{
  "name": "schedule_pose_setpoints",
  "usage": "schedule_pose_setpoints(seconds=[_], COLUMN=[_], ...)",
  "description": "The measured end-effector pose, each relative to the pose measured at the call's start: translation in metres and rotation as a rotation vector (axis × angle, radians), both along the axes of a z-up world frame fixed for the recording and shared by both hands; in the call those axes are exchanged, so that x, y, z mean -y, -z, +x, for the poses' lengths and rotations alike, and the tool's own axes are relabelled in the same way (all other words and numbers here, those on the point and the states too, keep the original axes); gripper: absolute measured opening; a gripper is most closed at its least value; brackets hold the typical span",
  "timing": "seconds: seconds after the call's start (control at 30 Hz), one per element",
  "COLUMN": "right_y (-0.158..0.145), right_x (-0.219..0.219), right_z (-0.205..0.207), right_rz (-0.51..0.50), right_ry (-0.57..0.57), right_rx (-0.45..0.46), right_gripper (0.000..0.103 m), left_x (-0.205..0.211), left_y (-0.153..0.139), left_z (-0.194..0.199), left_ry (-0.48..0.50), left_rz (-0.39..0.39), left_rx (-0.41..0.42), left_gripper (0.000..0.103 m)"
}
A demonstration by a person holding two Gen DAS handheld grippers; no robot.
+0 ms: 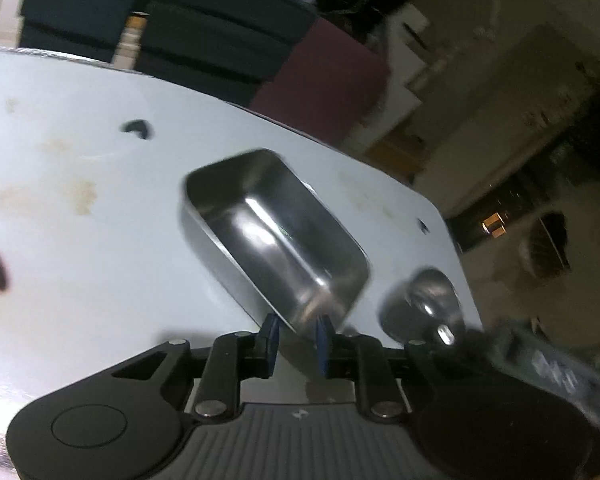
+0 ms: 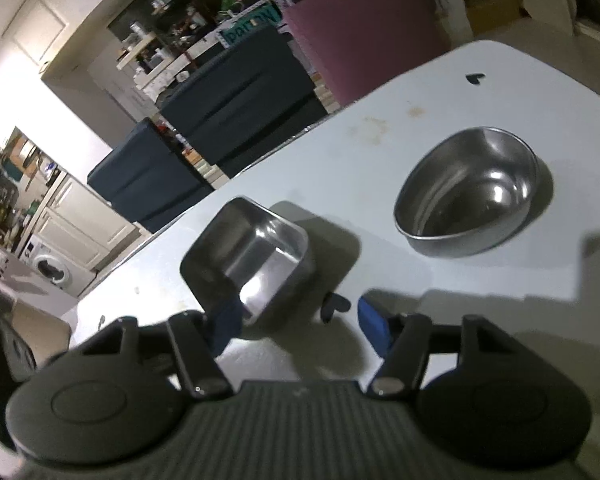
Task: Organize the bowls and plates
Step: 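Close both grippers on the rim of the stacked trays, then lift the stacked trays with both grippers and carry them beside the white plates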
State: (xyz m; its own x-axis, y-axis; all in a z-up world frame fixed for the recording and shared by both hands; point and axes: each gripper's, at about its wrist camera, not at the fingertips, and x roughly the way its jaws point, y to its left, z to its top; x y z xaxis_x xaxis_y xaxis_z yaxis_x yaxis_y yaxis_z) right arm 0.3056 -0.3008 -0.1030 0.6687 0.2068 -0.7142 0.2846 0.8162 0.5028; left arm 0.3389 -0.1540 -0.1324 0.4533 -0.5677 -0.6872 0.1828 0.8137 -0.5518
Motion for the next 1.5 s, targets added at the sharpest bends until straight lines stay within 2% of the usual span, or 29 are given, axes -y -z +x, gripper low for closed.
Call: schedule_pose_setpoints(seconds=[0.17,0.23,0.27,0.3,0.43,0.53,0.67,0.73,0.87,0.93,0.97,1.07,1.23,1.3,1.4,1.5], right_y=[0.004,0.008,0.01,0.012,0.013,0.013,0.018,0.022,0.024,0.026,0.027,0.029,0.031,0.033,0.033,0.031], right_x=[0.009,0.013,0.014,0.014,0.01,-0.002,-0.014,-0.017,-0.017,-0.014,-0.011,-0.003,-0.004,-0.007,-0.011,-0.014], right_z=[-0.003,-0.003,-0.002,-0.002,-0.001,0.005,0.018,0.022,0.023,0.022,0.021,0.02,0.018,0.02,0.021,0.022], right_rz=[0.013,0.032,0.048,0.061,0.122,0.076,0.001,0.002,-0.058,-0.08,-0.086,-0.087,-0.09,-0.092,-0.109,-0.143], right_ry=[0.086,0.11,0.116,0.121,0.126,0.096,0.061,0.033,0.012,0.011,0.019,0.037,0.011,-0.008,-0.016,-0.041], right_rx=[0.004,0.002,0.001,0.005,0.024,0.032,0.011,-0.004,-0.032,-0.034,-0.032,-0.031,-0.023,-0.023,-0.016,-0.002], right_gripper=[0.06,0.055,0.054,0.053,0.052,0.052,0.052,0.046,0.033,0.033,0.033,0.027,0.012,0.011,0.011,0.011], left_x=[-0.003,-0.009,-0.011,-0.012,-0.009,-0.006,-0.012,-0.015,-0.018,-0.02,-0.02,-0.021,-0.019,-0.018,-0.016,-0.02], left_y=[-0.011,-0.017,-0.02,-0.023,-0.026,-0.021,-0.017,-0.016,-0.014,-0.013,-0.012,-0.008,-0.001,0.0,-0.001,-0.004], left_z=[-0.003,0.002,0.005,0.009,0.024,0.034,0.04,0.042,0.043,0.042,0.042,0.041,0.035,0.035,0.032,0.028], left_ry=[0.013,-0.002,-0.011,-0.016,0.002,0.022,0.014,0.02,0.037,0.04,0.042,0.058,0.082,0.087,0.089,0.084], left_rz=[0.069,0.109,0.137,0.164,0.307,0.382,0.411,0.406,0.399,0.378,0.371,0.339,0.311,0.314,0.345,0.348], left_rx=[0.081,0.128,0.158,0.192,0.289,0.3,0.293,0.288,0.284,0.279,0.274,0.221,0.18,0.177,0.198,0.209], left_gripper=[0.026,0.038,0.049,0.055,0.056,0.056,0.056,0.056,0.055,0.054,0.048,0.022,0.02,0.01,0.006,0.005])
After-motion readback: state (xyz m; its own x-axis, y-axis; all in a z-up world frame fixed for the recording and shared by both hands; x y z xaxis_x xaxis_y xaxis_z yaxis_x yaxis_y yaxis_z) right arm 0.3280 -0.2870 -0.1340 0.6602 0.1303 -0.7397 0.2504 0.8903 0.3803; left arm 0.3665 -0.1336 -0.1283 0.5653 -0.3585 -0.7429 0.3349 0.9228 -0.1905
